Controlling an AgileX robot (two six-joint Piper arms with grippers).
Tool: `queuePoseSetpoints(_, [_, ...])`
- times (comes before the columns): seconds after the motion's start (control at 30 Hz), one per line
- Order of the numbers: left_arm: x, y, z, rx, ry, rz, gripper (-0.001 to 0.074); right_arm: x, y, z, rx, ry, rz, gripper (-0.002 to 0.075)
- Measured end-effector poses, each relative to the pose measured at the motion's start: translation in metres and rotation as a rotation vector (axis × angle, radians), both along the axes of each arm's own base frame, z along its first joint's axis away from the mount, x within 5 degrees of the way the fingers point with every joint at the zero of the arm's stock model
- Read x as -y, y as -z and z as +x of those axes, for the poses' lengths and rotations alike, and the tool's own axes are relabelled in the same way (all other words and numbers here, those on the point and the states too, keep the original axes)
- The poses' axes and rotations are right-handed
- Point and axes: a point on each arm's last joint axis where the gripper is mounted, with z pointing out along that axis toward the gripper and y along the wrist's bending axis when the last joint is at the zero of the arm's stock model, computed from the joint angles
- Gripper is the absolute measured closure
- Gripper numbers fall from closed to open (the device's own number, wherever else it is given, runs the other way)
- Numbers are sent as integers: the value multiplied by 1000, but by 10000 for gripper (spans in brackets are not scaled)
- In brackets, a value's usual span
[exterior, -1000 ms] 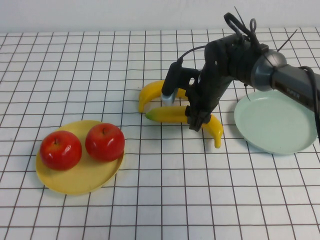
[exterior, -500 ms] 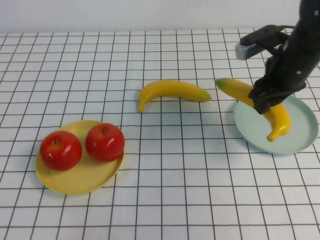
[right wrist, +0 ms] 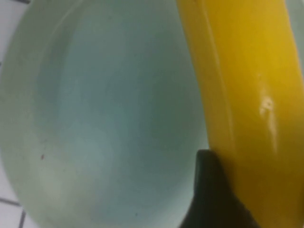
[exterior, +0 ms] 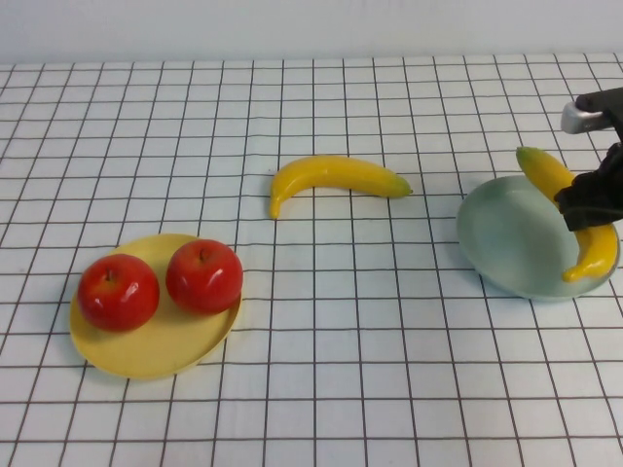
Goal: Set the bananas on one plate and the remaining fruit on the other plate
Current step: Put another type of fruit in the right plate
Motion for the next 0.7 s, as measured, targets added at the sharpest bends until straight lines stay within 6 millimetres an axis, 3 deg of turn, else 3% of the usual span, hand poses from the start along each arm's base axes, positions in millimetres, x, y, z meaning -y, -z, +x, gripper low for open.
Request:
queuePoseSetpoints(0.17, [0,0,0,0,0,0,738,2,15,11,36,7,-15,232])
queuePoseSetpoints(0.3, [0,0,0,0,0,0,738,2,18,14,38,5,-22,186])
queuePoseSetpoints(0.5, [0,0,0,0,0,0,738,-13,-22,28,85,-48,-29,193])
queuePoseSetpoints(0.7, [0,0,0,0,0,0,738,-76,-67,36,225,-237,-77,194])
